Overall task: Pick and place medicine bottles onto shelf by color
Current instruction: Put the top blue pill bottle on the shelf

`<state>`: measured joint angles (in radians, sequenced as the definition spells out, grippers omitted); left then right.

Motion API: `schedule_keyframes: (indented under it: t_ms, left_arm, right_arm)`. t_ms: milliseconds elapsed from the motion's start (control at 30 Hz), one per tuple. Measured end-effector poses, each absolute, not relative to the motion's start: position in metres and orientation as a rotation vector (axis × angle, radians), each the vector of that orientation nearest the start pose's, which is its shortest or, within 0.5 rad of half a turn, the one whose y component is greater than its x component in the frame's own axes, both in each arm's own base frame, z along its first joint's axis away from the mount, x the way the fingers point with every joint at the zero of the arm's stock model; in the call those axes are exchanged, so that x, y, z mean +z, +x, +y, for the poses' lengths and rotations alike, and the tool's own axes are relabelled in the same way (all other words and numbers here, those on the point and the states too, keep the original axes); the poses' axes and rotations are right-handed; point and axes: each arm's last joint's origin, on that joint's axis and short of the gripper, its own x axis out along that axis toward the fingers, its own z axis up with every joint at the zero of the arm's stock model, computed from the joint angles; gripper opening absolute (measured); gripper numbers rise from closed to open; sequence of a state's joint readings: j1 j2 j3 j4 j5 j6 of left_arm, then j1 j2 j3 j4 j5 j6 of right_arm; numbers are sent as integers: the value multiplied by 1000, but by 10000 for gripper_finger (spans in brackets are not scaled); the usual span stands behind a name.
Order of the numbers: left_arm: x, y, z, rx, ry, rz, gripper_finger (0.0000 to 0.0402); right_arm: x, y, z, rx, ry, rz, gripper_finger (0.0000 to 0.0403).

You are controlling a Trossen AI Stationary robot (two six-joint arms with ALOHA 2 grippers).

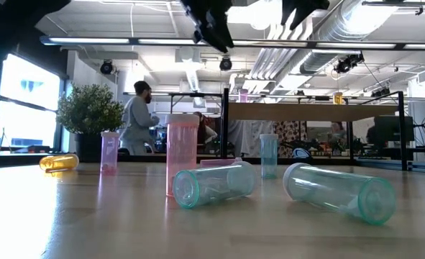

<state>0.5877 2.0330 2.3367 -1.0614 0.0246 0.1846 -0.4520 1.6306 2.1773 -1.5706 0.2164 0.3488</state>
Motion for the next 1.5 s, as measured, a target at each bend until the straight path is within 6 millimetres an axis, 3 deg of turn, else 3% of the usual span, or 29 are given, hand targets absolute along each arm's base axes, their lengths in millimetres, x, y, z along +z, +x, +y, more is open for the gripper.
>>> schedule_keyframes:
  t_ms: [233,600,700,800,967,1167,1500]
  left_arm:
    - [403,342,213,312,-174,878,200]
    - [397,357,168,204,-163,989,200]
    - [385,366,154,177,-163,1021,200]
    - [370,361,139,157,-169,1059,200]
    - [356,336,119,189,-203,956,200]
    - [343,295,105,251,-290,853,200]
    - [324,243,69,244,-339,673,200]
  right_arm:
    - [464,245,-98,-685,375,939,170]
    - [464,254,-69,-660,297,935,170]
    - [464,256,-66,-664,277,934,170]
    - [452,256,-63,-680,261,982,170]
    - [418,251,-62,-726,295,1101,170]
    - [386,245,-57,-657,428,1077,170]
    - [351,231,-17,-530,607,911,170]
